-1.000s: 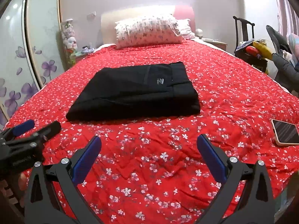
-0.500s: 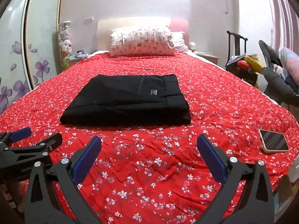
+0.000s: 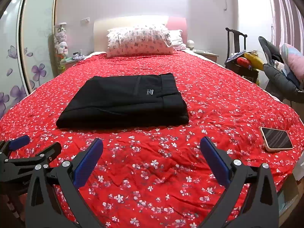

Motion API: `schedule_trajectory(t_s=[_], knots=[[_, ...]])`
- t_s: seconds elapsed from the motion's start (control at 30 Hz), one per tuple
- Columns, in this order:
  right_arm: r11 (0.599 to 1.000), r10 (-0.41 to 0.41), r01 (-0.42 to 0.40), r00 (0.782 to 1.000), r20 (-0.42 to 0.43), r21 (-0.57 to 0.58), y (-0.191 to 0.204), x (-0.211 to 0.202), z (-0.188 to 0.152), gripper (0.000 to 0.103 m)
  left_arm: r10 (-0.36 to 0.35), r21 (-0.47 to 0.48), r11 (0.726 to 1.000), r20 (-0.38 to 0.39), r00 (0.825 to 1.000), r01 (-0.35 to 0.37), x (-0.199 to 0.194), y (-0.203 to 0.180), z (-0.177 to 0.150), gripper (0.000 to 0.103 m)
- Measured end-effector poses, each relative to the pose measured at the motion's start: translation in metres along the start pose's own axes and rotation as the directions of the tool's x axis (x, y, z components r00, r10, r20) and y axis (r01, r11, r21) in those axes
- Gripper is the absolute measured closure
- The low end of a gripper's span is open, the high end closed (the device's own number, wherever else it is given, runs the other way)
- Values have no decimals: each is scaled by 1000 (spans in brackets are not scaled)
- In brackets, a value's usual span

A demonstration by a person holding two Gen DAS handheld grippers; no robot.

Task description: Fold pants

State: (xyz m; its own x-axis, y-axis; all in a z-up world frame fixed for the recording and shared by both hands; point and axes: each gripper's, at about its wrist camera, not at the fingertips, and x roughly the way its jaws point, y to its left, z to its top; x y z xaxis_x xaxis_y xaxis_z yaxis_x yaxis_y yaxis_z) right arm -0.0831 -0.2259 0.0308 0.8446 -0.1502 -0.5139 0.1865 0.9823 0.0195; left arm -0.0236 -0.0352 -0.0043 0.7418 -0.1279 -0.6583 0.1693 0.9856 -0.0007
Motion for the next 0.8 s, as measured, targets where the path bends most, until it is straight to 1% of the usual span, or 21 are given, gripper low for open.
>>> schedule_trajectory(t_s=[0.8], knots=[[1000,-3,3,1000,-11,11,-2,2,0,1,4,-5,1000,-1,1000,-4,-1,-2,-2,2]])
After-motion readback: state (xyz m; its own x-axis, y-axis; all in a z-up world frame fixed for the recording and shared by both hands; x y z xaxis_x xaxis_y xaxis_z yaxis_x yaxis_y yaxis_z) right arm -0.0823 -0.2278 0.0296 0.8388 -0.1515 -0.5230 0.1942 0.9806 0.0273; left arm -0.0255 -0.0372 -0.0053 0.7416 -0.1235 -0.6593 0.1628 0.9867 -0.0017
